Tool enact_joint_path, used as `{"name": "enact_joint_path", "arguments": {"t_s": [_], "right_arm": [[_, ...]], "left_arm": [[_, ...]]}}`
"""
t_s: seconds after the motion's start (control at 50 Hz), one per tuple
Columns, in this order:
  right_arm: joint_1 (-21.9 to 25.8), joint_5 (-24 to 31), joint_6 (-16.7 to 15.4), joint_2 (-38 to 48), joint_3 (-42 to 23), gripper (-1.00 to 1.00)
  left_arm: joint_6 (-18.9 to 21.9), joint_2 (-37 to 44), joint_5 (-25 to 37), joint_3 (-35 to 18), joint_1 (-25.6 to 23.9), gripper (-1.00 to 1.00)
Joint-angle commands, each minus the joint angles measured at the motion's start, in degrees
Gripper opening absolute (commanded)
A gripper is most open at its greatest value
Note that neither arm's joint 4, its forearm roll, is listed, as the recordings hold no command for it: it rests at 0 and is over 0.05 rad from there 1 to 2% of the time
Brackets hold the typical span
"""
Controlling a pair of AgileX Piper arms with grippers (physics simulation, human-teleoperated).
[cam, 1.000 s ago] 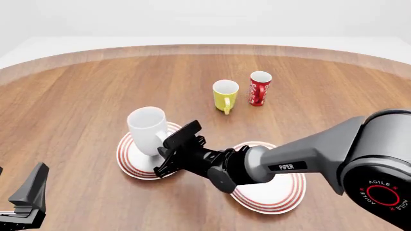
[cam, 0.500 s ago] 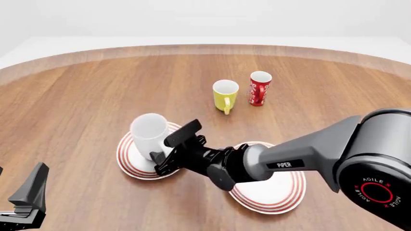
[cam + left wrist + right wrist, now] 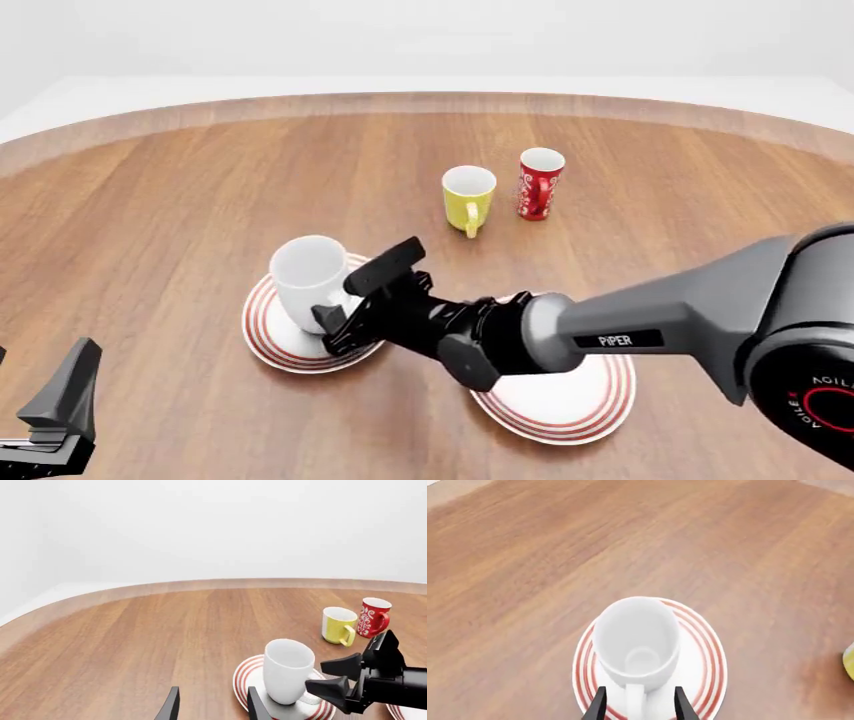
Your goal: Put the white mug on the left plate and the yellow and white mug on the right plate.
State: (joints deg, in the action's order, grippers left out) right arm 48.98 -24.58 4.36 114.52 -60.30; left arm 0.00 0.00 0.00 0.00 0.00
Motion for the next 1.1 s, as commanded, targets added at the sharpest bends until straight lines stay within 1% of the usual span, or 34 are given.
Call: {"name": "enact_joint_path", "arguments": {"t_s": [0.02,0.14,0.4,0.48,0.8,1.1], "right_arm": [[0.0,0.3,-0.2,-4.2,1.8,1.00],[-0.3,0.3,-0.3,-7.3,3.1,1.00],[-2.6,-0.4,-0.8,-14.4,6.3,1.00],[-4.2,-0.9,-0.7,-17.1,7.5,1.00],[-9.6,-2.0,-1.2,-23.7,9.7,1.00],[-13.8,-1.7,-1.8,-27.6,9.9,1.00]], "left_arm": [[0.0,0.0,0.0,0.0,0.0,1.00],[0.0,0.0,0.0,0.0,0.0,1.00],[0.0,0.0,0.0,0.0,0.0,1.00],[0.0,0.0,0.0,0.0,0.0,1.00],[0.0,0.0,0.0,0.0,0.0,1.00],[0.0,0.0,0.0,0.0,0.0,1.00]]}}
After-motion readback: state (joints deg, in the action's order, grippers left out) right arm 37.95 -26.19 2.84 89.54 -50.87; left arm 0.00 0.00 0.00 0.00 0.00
